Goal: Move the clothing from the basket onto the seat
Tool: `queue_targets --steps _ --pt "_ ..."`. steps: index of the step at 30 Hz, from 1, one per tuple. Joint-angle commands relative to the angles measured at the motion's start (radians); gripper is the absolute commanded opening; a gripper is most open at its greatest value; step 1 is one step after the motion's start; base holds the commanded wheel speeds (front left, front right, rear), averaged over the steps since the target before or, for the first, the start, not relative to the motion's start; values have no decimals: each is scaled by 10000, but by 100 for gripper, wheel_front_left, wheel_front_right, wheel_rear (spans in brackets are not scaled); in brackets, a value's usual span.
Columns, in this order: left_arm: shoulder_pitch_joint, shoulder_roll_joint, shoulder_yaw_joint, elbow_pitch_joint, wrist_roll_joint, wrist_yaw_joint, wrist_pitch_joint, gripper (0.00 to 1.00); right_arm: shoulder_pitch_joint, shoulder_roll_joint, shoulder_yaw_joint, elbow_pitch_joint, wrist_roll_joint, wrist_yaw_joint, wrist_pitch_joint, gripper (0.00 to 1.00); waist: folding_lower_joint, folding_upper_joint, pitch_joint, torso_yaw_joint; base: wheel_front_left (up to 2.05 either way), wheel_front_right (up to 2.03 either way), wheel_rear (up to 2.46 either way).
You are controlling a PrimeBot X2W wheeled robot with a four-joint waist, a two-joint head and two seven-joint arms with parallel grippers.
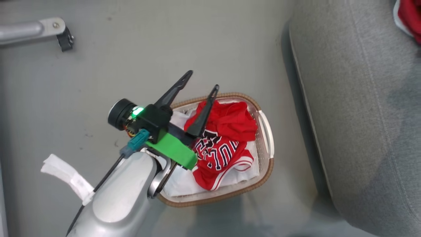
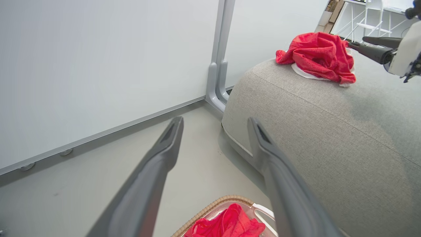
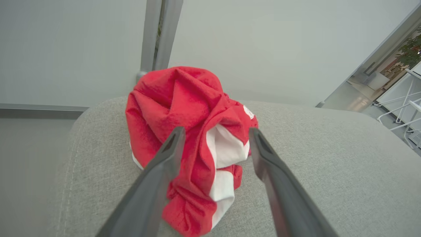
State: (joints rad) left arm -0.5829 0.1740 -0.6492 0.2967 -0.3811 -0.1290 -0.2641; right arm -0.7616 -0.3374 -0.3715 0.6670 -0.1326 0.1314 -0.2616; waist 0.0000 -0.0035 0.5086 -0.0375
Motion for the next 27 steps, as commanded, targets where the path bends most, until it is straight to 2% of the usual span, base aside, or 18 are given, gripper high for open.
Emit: queue_targets --steps 1,6,12,20,27 --pt "255 -11 224 -4 -49 -28 -7 100 150 -70 185 -87 128 -14 -49 100 0 35 -847 -41 0 0 0" --pt "845 -177 1068 -41 29 -28 -7 100 25 25 925 -109 429 -14 -50 100 0 35 -1726 90 0 0 0" --pt "1741 -489 2442 95 211 -17 -6 100 130 532 1952 -376 848 -14 -49 100 0 35 -2738 506 0 0 0" --pt "3064 -871 4439 45 527 26 -7 100 1403 1640 2947 -1395 1612 -14 -49 100 0 35 -3697 1170 0 0 0" --pt "4365 -1090 5943 -120 703 22 -7 100 3093 2632 3543 -1911 2387 -14 -50 100 0 35 -4283 1355 0 0 0"
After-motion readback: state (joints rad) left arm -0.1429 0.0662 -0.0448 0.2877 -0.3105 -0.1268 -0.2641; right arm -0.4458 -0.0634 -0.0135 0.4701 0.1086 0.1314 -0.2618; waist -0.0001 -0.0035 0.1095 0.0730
